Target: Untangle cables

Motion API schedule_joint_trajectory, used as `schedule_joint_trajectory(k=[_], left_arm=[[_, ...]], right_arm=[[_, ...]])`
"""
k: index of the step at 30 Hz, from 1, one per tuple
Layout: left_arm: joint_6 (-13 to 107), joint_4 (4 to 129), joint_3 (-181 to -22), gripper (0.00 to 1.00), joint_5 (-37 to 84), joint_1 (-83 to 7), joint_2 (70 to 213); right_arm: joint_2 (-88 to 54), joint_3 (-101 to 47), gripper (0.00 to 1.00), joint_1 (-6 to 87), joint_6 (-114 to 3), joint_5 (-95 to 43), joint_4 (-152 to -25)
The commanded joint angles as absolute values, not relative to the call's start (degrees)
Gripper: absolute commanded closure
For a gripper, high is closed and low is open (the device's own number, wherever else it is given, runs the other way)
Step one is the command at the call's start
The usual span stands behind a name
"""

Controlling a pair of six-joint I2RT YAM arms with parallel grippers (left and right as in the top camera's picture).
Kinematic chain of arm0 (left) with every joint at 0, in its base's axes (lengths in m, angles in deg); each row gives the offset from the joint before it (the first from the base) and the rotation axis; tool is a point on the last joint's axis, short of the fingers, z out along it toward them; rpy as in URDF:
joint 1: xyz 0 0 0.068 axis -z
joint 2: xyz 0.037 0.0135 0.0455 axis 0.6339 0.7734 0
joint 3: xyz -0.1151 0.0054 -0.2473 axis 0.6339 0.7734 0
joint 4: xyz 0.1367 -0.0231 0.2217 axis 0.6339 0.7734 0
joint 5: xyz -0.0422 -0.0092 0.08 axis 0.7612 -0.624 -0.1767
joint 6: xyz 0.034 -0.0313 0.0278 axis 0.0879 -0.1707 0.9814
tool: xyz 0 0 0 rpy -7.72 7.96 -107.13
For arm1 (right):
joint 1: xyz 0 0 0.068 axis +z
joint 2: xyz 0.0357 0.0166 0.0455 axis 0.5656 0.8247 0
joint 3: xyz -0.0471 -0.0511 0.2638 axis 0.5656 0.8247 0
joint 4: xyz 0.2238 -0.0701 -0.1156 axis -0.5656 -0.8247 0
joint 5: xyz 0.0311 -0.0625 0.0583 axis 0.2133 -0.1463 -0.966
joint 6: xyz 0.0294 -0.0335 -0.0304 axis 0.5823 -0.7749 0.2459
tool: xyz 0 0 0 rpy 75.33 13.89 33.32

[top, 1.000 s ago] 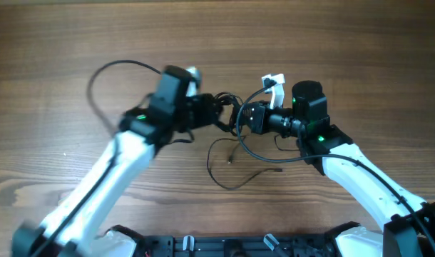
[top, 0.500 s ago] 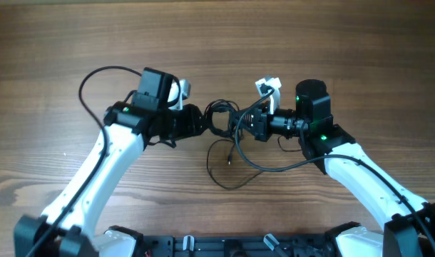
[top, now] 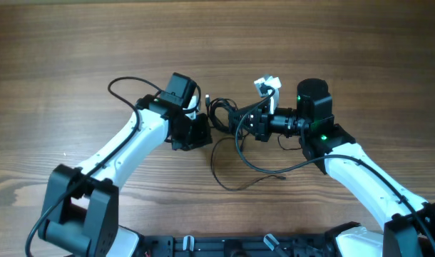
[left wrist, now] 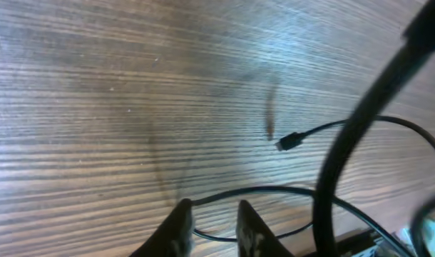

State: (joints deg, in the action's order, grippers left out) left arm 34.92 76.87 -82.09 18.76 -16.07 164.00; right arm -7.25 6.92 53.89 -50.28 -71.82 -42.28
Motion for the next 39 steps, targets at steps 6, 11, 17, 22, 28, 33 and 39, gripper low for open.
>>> schedule_joint_trajectory(k=[6, 11, 17, 22, 28, 33, 39], left_arm=[[43.62, 81.33, -82.15, 0.73, 20.99, -27.07, 158.21], [75.77, 80.39, -82.15, 0.47, 36.55, -31.75, 146.43], [89.82, 79.43, -81.65, 0.38, 42.80, -27.94, 147.32], [95.40, 79.86, -81.65, 0.24, 50.85, -26.41, 149.55], [96.45, 80.98, -81.65, 0.21, 44.60, -26.43, 149.57], [99.79, 83.86, -81.65, 0.27, 50.26, -24.31, 149.57], [100.88, 84.24, -81.65, 0.92, 44.99, -21.36, 150.18]], right_arm=[[-7.06, 6.31, 0.96, 53.76, -51.44, -71.65, -43.92], [-7.06, 6.31, 0.96, 53.74, -51.53, -75.97, -50.08], [-7.06, 6.31, 0.95, 53.76, -55.98, -86.79, -49.03], [-7.06, 6.31, 0.95, 53.74, -60.47, -95.93, -48.94], [-7.06, 6.31, 0.95, 53.74, -60.47, -98.77, -48.79], [-7.06, 6.31, 0.95, 53.69, -60.42, -98.73, -48.35], [-7.06, 6.31, 0.92, 53.69, -60.25, -99.14, -48.35]])
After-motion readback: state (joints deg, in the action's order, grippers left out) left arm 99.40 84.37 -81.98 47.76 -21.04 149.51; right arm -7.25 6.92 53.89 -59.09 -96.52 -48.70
